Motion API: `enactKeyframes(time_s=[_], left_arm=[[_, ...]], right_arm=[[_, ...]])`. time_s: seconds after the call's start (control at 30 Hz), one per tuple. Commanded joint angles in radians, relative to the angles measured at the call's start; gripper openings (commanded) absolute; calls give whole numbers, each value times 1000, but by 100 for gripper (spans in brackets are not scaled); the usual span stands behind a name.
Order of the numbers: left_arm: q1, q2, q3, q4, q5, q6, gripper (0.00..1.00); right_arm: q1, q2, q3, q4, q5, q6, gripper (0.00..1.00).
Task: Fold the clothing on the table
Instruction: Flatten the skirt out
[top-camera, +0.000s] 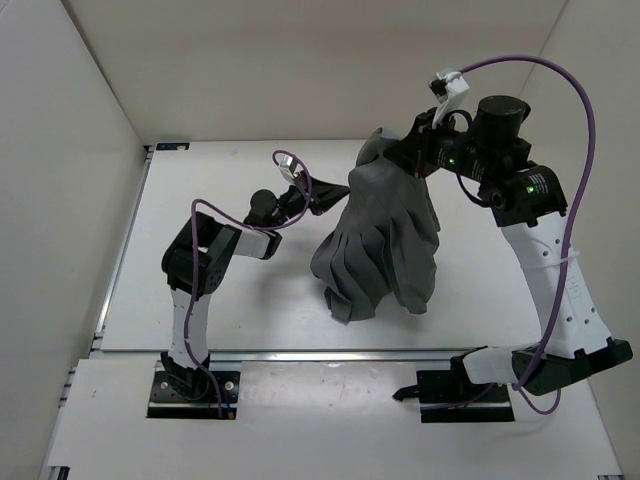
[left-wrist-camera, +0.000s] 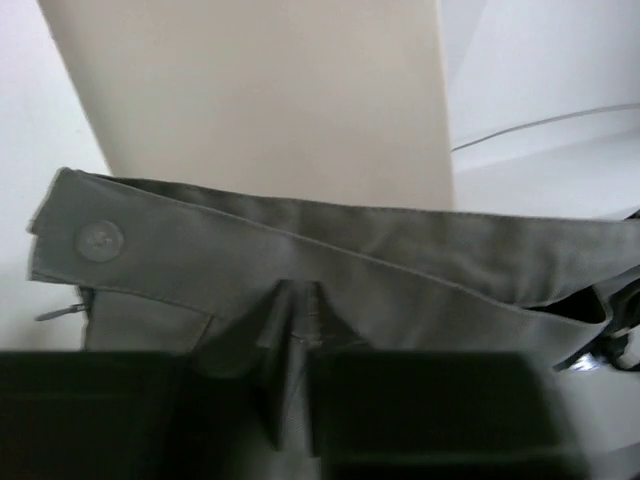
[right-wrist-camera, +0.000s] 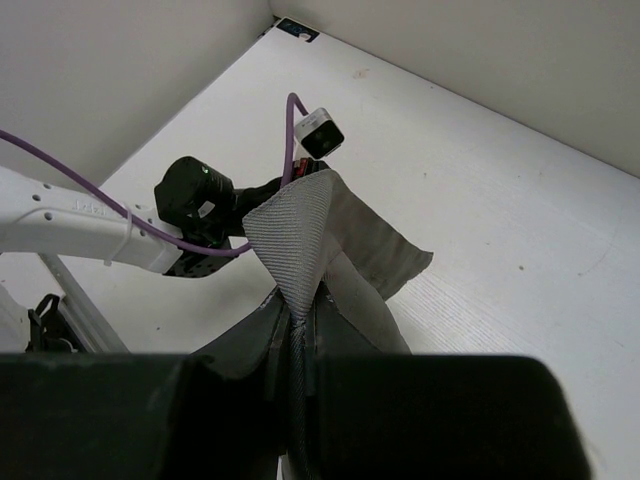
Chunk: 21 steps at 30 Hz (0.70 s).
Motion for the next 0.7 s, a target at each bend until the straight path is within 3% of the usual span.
enactKeyframes(time_s=[0.0,0.03,0.2,0.3,0.33,0.37,0.4,0.5,0.6,0.67], left_arm=[[-5,1,7,513,15,29,12],[-4,3,11,513,10,29,0],[33,-58,-42,503,7,59,0],[75,-135,-108,387,33,174,0],[78,-144,-114,331,39,193,9],[82,-158,-128,312,50,219,49],[95,-134,-119,318,59,214,78],[73,8,2,439,91,59,99],[47,124,106,529,81,-48,98],[24,159,126,519,65,-36,98]], right_arm=[[-6,-30,12,83,-13,8,0],[-3,-25,14,86,-12,16,0],[-24,-40,5,78,-29,4,0],[-52,-57,-12,86,-47,7,0],[-52,-60,-18,87,-49,8,0],[-47,-60,-15,90,-49,16,0],[-46,-60,-17,89,-55,11,0],[-33,-59,-14,89,-58,19,0],[-19,-59,-18,100,-61,16,0],[-24,-63,-12,90,-61,18,0]])
